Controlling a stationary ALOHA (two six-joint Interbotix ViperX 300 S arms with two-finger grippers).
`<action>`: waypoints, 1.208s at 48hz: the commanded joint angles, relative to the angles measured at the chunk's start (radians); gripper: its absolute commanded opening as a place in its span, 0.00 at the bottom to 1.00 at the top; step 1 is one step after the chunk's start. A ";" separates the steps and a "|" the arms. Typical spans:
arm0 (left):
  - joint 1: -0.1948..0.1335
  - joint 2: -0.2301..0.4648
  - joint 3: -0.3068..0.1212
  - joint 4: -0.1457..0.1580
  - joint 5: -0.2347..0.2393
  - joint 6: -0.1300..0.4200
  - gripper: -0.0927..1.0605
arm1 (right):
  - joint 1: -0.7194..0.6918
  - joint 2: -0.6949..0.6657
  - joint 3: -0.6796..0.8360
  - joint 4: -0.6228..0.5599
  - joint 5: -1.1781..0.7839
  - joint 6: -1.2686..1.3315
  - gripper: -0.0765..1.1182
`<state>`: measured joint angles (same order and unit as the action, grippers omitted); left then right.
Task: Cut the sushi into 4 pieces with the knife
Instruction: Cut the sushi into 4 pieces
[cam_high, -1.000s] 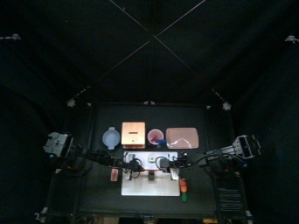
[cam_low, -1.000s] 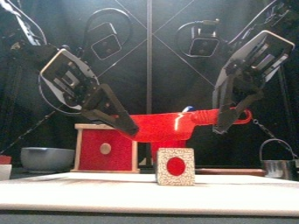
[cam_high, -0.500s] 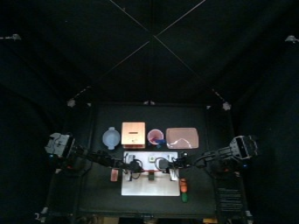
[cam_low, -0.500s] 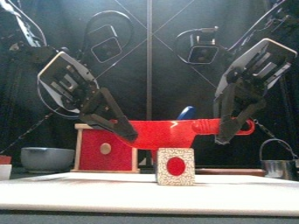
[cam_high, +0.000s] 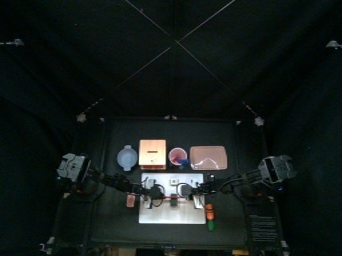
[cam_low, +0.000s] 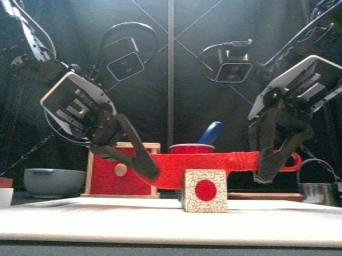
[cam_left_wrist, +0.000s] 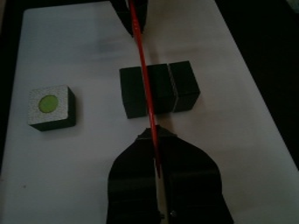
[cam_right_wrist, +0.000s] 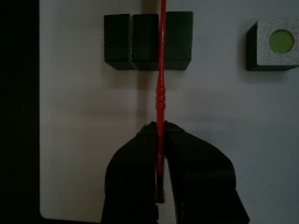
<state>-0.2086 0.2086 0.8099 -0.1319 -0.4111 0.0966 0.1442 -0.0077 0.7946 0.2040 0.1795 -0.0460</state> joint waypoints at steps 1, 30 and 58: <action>-0.002 0.023 -0.017 -0.009 -0.002 0.005 0.27 | -0.006 0.014 -0.017 0.000 -0.005 -0.006 0.27; 0.117 0.104 -0.009 -0.025 -0.002 0.014 0.27 | -0.109 0.034 0.006 -0.044 -0.015 -0.008 0.27; 0.130 -0.057 -0.006 0.029 0.058 0.012 0.27 | -0.094 -0.063 -0.018 -0.051 0.008 -0.006 0.27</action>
<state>-0.0660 0.2025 0.8115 -0.1058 -0.3682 0.1058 0.0322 -0.0169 0.8023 0.1473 0.1871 -0.0522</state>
